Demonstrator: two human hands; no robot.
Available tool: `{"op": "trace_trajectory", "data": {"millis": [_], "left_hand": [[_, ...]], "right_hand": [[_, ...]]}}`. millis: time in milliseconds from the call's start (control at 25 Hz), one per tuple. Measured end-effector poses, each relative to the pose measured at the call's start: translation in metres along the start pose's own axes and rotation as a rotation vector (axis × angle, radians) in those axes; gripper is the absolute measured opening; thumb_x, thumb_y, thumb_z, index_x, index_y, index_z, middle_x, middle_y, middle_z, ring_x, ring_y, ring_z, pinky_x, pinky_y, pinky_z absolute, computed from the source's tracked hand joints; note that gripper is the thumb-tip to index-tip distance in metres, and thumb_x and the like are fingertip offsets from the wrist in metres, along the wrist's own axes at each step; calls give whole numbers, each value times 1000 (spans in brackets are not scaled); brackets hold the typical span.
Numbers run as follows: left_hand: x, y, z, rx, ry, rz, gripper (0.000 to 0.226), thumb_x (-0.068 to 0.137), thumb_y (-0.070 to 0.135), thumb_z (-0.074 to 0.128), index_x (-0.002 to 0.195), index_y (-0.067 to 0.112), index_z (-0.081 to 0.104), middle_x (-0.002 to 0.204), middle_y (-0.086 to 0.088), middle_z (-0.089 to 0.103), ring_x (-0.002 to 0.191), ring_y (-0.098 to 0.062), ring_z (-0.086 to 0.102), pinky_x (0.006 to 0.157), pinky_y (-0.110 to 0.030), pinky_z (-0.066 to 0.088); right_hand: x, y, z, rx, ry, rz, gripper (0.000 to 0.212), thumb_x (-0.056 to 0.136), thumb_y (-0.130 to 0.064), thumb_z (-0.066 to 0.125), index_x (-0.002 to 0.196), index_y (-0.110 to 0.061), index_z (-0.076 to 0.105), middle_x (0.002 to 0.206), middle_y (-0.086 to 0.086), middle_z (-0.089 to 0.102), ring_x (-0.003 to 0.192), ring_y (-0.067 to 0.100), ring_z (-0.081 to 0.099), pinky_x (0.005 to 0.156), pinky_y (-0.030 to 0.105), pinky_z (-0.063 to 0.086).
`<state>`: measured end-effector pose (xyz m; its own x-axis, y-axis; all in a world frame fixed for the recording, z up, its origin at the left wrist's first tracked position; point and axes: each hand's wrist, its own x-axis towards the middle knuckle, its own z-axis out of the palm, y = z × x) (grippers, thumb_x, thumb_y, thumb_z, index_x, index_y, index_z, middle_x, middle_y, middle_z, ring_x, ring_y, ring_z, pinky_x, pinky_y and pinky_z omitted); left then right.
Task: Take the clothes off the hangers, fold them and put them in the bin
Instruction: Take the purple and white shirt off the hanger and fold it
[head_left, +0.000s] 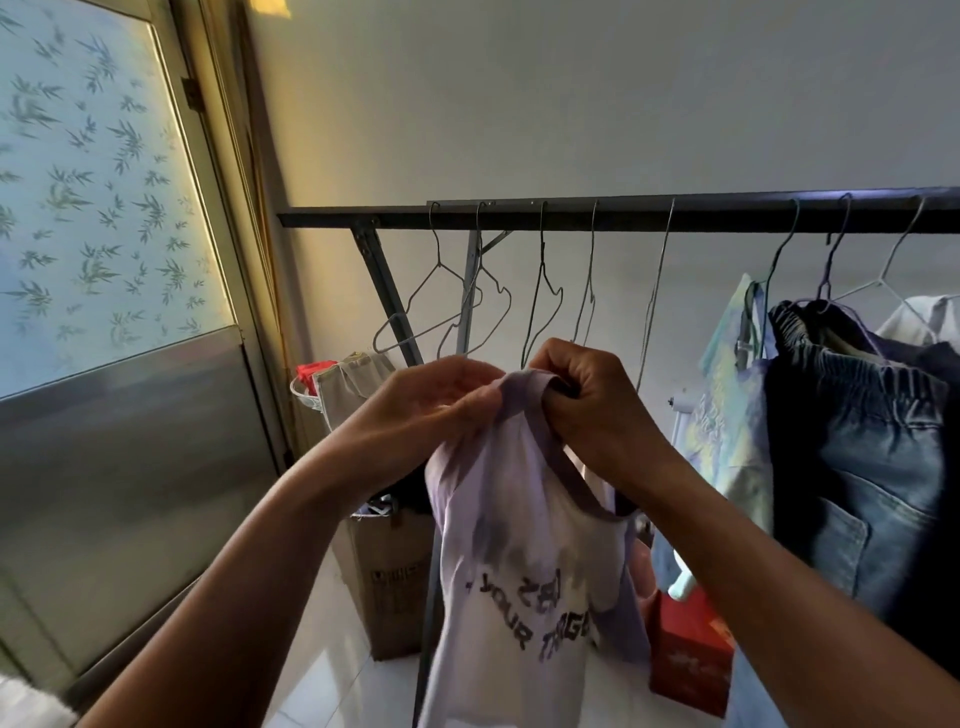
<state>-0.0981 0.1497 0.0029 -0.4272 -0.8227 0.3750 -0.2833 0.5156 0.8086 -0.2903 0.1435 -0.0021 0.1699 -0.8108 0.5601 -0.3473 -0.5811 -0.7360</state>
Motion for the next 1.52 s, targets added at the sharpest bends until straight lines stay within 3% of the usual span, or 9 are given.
{"op": "trace_trajectory", "data": {"millis": [240, 360, 520, 680, 960, 1080, 1200, 1360, 1520], "left_hand": [[9, 9, 18, 21, 106, 46, 30, 83, 27, 66, 85, -2, 58, 77, -13, 63, 70, -10, 57, 62, -19, 47], [9, 15, 11, 54, 190, 96, 26, 87, 23, 67, 80, 1, 55, 85, -32, 55, 69, -21, 53, 63, -27, 46], [0, 8, -12, 185, 289, 75, 29, 83, 32, 68, 78, 6, 56, 77, -22, 59, 69, -29, 55, 64, -38, 46], [-22, -15, -41, 306, 201, -67, 19, 79, 32, 67, 86, 15, 61, 72, 7, 62, 65, -4, 59, 58, -22, 49], [-36, -30, -49, 119, 88, -186, 29, 73, 50, 72, 81, 22, 74, 83, -1, 73, 77, -18, 70, 61, -22, 56], [-41, -34, -52, -30, 82, -188, 63, 54, 63, 81, 78, 8, 64, 81, -3, 71, 75, -17, 67, 61, -24, 55], [-48, -38, -41, -210, 28, -225, 43, 58, 46, 86, 72, 14, 62, 84, -4, 71, 77, -17, 68, 60, -23, 55], [-51, -40, -5, -67, 209, -193, 30, 67, 22, 79, 83, 7, 58, 78, -10, 69, 71, -21, 70, 58, -25, 56], [-49, -32, 11, -218, 164, -226, 37, 73, 21, 72, 109, 18, 63, 89, -10, 75, 80, -25, 74, 64, -30, 59]], "right_hand": [[1, 11, -6, 62, 2, -16, 18, 90, -11, 64, 74, -10, 54, 64, 1, 52, 57, 6, 46, 52, 19, 41], [-7, 41, -10, -196, -95, 97, 19, 88, -13, 64, 75, -19, 52, 70, -3, 54, 64, 11, 50, 58, 22, 39], [-22, 72, -24, -461, -116, 263, 22, 80, -9, 62, 76, -27, 51, 88, -1, 58, 77, 20, 56, 68, 28, 44], [-15, 61, -47, -196, -94, 338, 21, 79, -3, 73, 71, -21, 65, 71, -2, 64, 68, 14, 59, 70, 26, 48], [-4, 37, -48, 98, -225, 412, 10, 91, -16, 63, 82, -17, 69, 69, 1, 65, 59, 9, 56, 51, 19, 42], [-1, 34, -43, -7, -185, 365, 11, 88, -19, 68, 78, -18, 63, 66, -1, 57, 60, 8, 49, 54, 19, 38], [3, 30, -39, 71, -55, 293, 14, 86, -11, 69, 73, -16, 66, 65, 0, 61, 60, 7, 51, 60, 19, 41], [7, 24, -29, 72, 257, 245, 20, 88, -14, 65, 69, -11, 62, 60, 1, 53, 56, 9, 45, 55, 21, 38], [10, 14, -25, -30, 250, 207, 23, 88, -16, 59, 68, -4, 55, 57, 1, 43, 55, 12, 37, 53, 26, 31]]}}
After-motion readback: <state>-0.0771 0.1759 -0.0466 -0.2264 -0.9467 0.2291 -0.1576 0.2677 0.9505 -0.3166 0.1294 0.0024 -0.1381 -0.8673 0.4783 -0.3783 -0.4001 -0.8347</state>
